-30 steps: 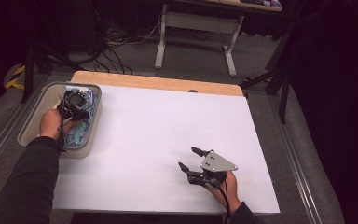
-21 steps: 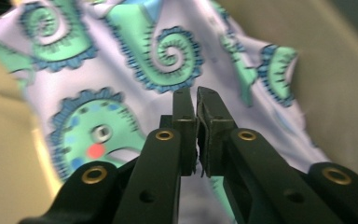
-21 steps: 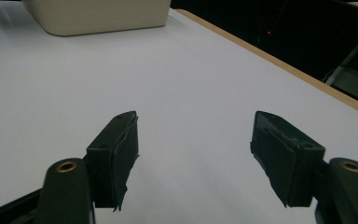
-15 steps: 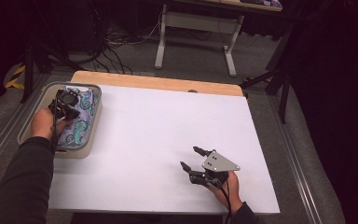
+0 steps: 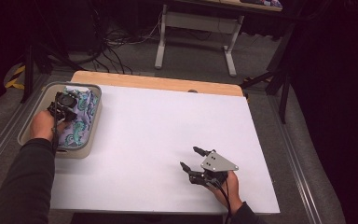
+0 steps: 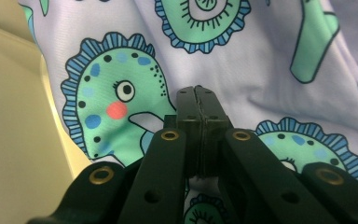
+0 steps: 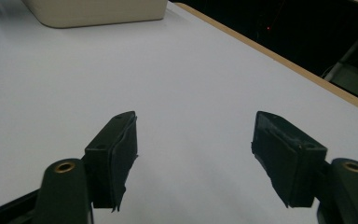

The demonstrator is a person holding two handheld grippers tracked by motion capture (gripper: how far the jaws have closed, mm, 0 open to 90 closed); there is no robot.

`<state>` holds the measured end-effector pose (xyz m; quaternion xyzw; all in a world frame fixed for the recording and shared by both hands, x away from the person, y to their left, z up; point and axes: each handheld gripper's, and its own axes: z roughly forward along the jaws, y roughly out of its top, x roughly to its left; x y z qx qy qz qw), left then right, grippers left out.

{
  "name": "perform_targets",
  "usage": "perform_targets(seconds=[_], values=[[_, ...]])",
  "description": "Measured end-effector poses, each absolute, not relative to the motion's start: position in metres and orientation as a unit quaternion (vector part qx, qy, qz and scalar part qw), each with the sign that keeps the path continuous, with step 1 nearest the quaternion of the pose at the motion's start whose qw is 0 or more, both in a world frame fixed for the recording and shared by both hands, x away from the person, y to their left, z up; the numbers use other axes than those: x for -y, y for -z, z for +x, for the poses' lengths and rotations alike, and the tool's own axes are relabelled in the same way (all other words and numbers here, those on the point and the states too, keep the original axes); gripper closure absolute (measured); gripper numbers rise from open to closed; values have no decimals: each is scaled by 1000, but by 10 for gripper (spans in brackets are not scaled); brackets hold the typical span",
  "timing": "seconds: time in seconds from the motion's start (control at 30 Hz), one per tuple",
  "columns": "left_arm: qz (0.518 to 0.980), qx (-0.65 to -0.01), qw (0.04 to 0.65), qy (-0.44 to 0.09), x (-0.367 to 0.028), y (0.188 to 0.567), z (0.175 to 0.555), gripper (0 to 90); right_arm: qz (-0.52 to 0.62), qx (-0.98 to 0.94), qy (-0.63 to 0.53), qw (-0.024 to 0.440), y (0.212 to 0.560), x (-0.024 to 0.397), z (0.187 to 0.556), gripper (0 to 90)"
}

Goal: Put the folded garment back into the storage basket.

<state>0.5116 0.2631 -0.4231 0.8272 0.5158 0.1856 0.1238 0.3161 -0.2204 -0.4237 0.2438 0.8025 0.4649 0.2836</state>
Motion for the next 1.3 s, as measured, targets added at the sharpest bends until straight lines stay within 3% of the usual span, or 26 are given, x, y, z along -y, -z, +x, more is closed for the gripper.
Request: perform_targets(seconds=[1.3], values=[[800, -478, 233, -277, -255, 389, 472, 879, 257, -787, -467, 310, 418, 236, 313, 312]])
